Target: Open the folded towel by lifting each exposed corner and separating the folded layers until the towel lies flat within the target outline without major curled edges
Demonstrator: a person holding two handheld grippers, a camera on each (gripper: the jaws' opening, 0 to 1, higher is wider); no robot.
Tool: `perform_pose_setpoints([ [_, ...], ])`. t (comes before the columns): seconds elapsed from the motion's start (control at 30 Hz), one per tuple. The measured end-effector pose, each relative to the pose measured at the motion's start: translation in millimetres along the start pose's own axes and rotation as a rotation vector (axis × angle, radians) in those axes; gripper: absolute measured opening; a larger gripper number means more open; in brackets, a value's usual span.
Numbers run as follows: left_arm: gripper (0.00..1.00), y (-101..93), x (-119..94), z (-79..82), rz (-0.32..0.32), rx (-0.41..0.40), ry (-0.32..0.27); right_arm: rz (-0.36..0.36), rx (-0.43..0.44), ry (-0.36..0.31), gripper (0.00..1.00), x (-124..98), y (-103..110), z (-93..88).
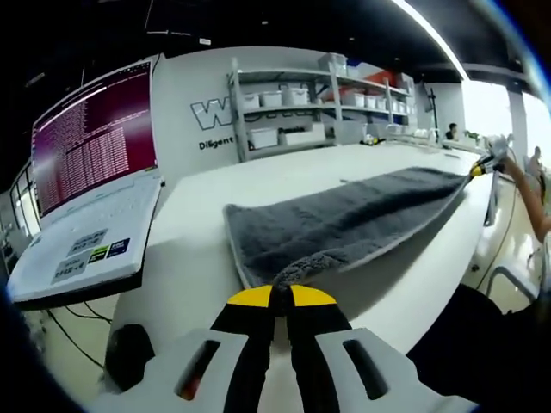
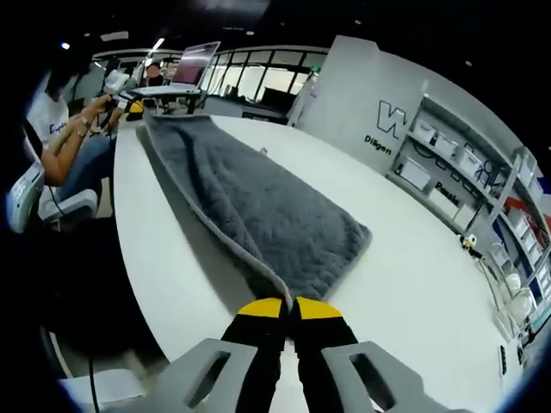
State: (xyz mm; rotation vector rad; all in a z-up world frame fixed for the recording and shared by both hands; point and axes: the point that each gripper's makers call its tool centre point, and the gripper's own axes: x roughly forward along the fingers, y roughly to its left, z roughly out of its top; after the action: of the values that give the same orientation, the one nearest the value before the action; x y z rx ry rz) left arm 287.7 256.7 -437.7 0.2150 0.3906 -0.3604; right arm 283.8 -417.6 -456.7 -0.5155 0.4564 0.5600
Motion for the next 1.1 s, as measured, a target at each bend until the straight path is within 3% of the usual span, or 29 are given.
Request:
perform_pose_setpoints([
  [0.27,0.05,-7.7,4,-20.0,-0.029,0.072,0.102,0.036,-0.003,0.04,0.0,1,5,-10.4],
  [0.33,0.06,-11.9,5,-18.9,-0.051,0.059,0.086,0.042,0.003,0.043,0.01,1,7,-11.8],
  [0.4,0.07,-11.7,5,-20.2,-0.055,0.058,0.087,0.048,0.003,0.045,0.05,0,7,-13.2],
  [0.5,0.12,-8.6,5,-21.9,-0.046,0.064,0.095,0.061,0.023,0.034,0.18,-3,9,-12.8],
  [0.6,0.2,-6.9,3,-24.0,-0.048,0.074,0.104,0.074,0.035,0.024,0.2,-7,12,-12.9],
  [0.8,0.34,-22.5,-3,-19.1,-0.107,0.085,0.083,0.096,0.055,0.036,0.38,-14,16,-16.2],
  [1.03,0.66,-26.9,-3,-22.3,-0.116,0.098,0.107,0.147,0.075,0.033,0.59,-22,23,-16.9],
  [1.1,0.71,-27.2,-1,-23.1,-0.114,0.103,0.113,0.155,0.078,0.051,0.66,-23,25,-20.0],
])
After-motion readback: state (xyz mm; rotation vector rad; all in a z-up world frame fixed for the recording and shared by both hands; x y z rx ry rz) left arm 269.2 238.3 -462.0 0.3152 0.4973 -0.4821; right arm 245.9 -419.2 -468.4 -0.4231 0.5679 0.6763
